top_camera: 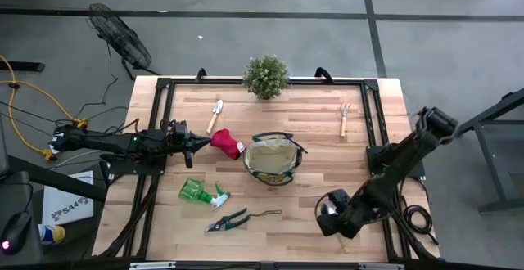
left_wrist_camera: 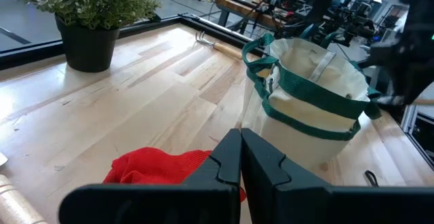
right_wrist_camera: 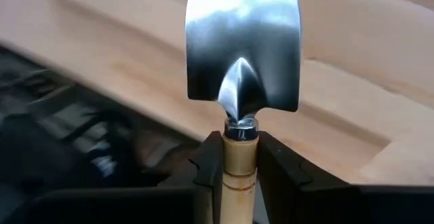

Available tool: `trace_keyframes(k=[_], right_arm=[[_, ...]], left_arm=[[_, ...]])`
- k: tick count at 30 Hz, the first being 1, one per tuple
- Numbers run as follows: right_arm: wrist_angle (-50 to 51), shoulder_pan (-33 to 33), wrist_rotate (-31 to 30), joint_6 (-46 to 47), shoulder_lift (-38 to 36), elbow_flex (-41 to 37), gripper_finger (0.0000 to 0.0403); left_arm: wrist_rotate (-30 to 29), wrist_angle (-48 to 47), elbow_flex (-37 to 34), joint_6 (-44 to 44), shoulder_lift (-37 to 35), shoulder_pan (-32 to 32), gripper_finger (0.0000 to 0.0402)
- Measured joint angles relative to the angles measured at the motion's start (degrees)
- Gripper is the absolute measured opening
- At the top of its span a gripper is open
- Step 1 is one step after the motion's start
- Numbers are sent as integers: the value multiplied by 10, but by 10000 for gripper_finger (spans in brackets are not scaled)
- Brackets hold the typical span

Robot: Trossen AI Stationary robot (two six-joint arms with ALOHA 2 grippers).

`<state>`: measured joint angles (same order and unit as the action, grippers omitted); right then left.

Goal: Pick & Place Garden tools in Gardening bag
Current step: Put the bottom trowel into the gardening bag

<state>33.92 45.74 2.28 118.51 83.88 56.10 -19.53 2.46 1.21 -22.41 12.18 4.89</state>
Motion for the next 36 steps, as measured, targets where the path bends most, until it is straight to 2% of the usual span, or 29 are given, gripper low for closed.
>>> trace_keyframes(k=[6, 14, 16, 20, 25, 31, 36], right_arm=[[-3, 0, -56, -31, -90, 1, 56], [-9, -13, -210, -104, -157, 1, 56], [-17, -22, -230, -132, -160, 1, 56], [-23, -45, -238, -167, -160, 1, 56], [-38, -74, -237, -197, -160, 1, 56], [-58, -110, -211, -213, -160, 1, 56], [-66, -152, -166, -228, -160, 1, 56]], left_arm=[[-4, 0, 0, 0, 0, 0, 2], [-6, 3, 0, 0, 0, 0, 2], [-9, 10, 0, 0, 0, 0, 2], [-5, 14, 0, -21, 0, 0, 2], [28, 19, 0, -51, 0, 0, 2], [44, 52, 0, -94, 0, 0, 2], [133, 131, 8, 3, 0, 0, 2]])
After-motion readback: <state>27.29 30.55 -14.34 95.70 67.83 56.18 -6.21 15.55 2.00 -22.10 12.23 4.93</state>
